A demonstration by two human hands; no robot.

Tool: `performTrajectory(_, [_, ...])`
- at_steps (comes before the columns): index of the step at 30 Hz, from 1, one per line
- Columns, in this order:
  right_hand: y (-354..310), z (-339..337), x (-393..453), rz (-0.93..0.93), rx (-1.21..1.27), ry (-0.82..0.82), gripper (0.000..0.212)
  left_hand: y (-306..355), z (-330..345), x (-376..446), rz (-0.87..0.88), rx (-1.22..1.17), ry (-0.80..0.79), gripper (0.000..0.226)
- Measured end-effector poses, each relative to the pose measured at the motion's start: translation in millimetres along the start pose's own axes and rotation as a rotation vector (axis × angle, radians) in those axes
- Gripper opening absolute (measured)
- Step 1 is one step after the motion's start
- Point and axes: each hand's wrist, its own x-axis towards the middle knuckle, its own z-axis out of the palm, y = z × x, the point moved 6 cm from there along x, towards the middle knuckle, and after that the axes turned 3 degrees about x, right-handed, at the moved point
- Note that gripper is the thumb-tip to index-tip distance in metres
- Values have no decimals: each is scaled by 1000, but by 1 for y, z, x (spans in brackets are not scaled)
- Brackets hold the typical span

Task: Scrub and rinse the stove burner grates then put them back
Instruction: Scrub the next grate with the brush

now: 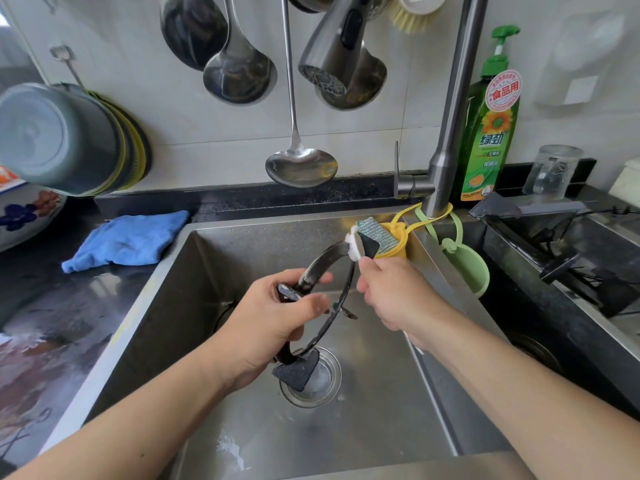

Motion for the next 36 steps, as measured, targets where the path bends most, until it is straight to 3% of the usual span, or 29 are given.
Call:
performTrajectory(3, [-2, 0, -5, 18, 166, -88, 41, 0, 0, 1, 4, -10, -5, 48])
performTrajectory(9, [-16, 11, -29, -68, 204, -226, 42, -7, -3, 4, -33, -96, 4, 40])
performTrajectory(14, [-32, 32, -54, -365, -314, -275, 46, -10, -10, 5, -64, -53, -4, 61])
performTrajectory(17, [-36, 22, -45, -451, -488, -147, 46, -11, -7, 4, -84, -82, -41, 42])
performTrajectory(21, [-25, -1, -15, -346, -511, 57, 46, -16, -7, 7, -106, -172, -13, 38])
performTrajectory(25, [-4, -14, 1, -200, -493, 97, 45, -16, -9, 6, -112, -171, -14, 37])
performTrajectory(29, [-1, -31, 7, -129, -166, 170, 48, -24, -11, 8, -148, -90, -89, 38])
performTrajectory(36, [8, -31, 6, -86, -138, 17, 23, -23, -14, 2, -182, -29, -230, 53])
